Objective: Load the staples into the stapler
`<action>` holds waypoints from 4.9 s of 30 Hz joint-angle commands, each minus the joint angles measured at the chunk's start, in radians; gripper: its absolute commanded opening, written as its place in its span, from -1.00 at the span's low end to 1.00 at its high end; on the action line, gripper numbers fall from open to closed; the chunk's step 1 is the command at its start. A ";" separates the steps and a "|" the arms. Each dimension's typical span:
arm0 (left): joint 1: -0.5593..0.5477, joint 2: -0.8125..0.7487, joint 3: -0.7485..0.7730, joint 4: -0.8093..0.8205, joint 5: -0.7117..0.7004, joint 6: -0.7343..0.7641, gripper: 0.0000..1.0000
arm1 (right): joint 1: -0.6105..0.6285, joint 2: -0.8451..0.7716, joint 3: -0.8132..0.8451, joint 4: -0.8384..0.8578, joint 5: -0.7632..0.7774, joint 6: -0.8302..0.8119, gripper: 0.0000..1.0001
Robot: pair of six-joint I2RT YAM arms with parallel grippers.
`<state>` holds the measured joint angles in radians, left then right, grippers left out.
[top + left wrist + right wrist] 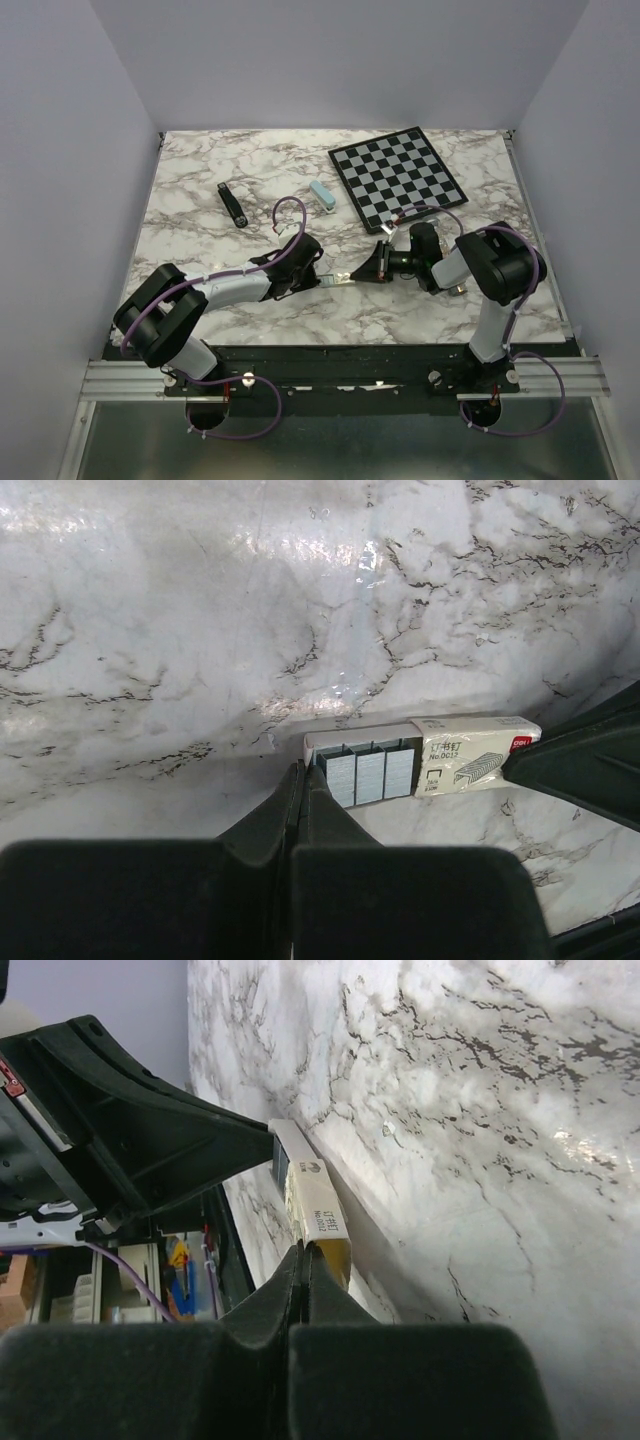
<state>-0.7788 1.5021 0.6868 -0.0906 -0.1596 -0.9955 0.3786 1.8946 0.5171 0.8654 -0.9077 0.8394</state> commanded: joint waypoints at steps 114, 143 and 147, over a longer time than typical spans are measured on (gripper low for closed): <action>0.167 0.003 0.293 -0.390 -0.092 -0.028 0.68 | -0.032 -1.568 0.089 -1.280 1.017 -0.522 1.00; 0.121 0.073 0.571 -0.300 0.182 1.233 0.86 | -0.032 -1.508 0.095 -1.246 0.887 -0.551 1.00; 0.121 0.128 0.562 -0.389 0.252 1.475 0.87 | -0.032 -1.511 0.092 -1.237 0.863 -0.562 1.00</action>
<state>-0.6548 1.5764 1.2568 -0.3344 -0.0177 0.0711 0.3397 0.3946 0.6193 -0.4034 0.0082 0.3042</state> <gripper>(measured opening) 0.933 0.998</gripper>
